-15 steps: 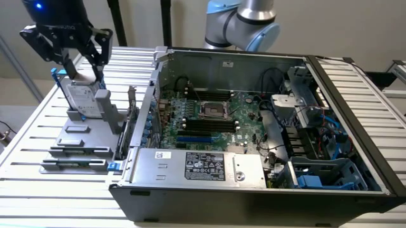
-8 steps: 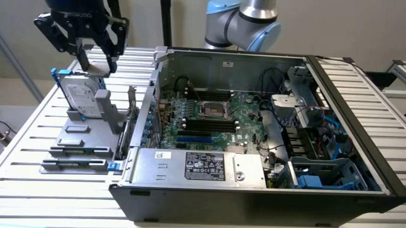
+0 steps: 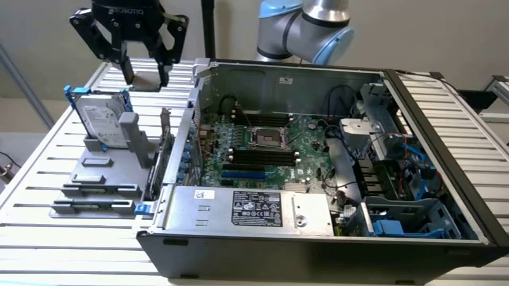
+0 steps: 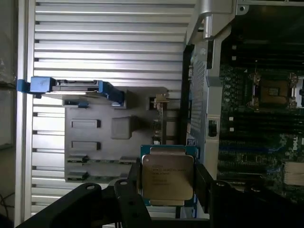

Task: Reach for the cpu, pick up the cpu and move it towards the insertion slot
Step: 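Pick up the cpu and move it towards the insertion slot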

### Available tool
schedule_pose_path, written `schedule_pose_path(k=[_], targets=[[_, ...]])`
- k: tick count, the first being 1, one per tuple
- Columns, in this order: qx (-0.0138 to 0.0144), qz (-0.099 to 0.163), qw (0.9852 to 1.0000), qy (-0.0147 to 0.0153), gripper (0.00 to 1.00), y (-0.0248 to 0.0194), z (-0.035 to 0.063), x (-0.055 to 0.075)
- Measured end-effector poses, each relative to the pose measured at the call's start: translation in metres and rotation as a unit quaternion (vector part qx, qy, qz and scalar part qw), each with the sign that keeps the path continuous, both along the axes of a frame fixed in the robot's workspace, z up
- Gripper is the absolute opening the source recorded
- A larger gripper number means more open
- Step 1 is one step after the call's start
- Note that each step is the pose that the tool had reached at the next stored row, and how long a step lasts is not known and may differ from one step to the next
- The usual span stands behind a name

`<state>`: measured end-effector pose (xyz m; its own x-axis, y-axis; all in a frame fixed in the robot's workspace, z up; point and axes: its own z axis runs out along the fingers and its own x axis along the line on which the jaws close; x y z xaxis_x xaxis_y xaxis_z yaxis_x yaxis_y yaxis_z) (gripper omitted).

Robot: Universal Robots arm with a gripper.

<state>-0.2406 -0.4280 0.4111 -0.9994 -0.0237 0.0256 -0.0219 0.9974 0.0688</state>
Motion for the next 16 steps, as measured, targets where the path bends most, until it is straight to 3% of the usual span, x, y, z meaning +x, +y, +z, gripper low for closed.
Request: schedule_pose_path(k=[9,16], targets=[[0.0047,0.000,1.0000,0.0007,0.55,0.0000,0.0056,0.041],[0.0063,0.000,1.0000,0.0011,0.55,0.0000,0.0063,0.073]])
